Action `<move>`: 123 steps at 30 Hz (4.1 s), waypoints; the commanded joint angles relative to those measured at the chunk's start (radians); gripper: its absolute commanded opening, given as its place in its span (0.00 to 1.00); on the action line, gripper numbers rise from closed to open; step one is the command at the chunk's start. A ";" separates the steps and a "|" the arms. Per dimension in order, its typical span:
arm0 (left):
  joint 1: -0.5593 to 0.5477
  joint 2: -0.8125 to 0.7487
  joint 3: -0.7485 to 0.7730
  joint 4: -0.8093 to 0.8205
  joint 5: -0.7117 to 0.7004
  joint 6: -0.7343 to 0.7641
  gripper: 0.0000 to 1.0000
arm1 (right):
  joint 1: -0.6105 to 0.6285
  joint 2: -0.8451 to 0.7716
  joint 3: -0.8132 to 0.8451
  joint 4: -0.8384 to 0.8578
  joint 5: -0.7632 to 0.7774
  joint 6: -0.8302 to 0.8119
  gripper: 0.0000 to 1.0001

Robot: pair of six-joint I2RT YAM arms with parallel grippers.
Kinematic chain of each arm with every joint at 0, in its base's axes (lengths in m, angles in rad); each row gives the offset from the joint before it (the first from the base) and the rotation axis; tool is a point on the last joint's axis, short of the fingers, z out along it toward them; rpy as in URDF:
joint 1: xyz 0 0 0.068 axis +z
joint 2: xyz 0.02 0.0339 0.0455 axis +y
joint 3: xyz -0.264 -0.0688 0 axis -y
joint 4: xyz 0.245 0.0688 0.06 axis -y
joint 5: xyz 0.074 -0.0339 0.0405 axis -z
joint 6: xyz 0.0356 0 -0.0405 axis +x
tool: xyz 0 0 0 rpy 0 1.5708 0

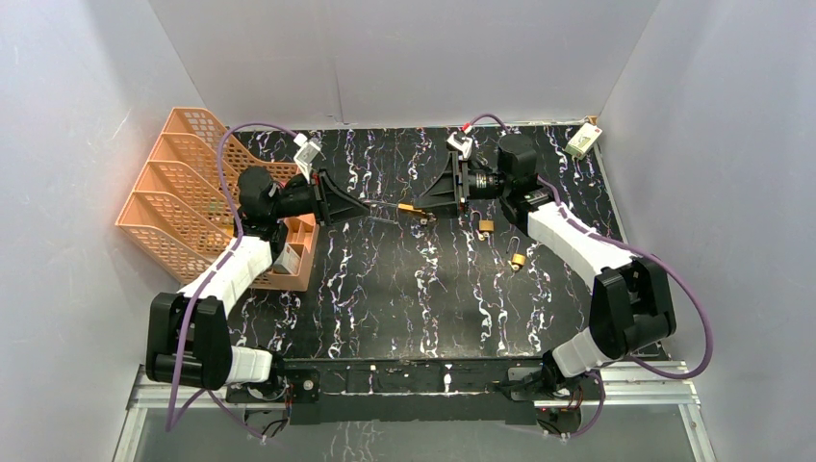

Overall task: Lock with the key
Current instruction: Pick up the lock from the center of the board.

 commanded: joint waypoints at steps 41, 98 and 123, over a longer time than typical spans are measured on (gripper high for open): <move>-0.015 -0.106 0.096 0.312 -0.292 -0.168 0.00 | -0.002 -0.380 -0.275 0.449 0.431 -0.662 0.98; -0.074 0.023 0.255 0.610 -0.277 -0.400 0.00 | 0.023 -0.005 -0.114 1.104 0.166 -0.198 0.63; -0.074 0.046 0.249 0.678 -0.260 -0.451 0.00 | 0.048 0.053 -0.001 1.050 0.086 -0.089 0.00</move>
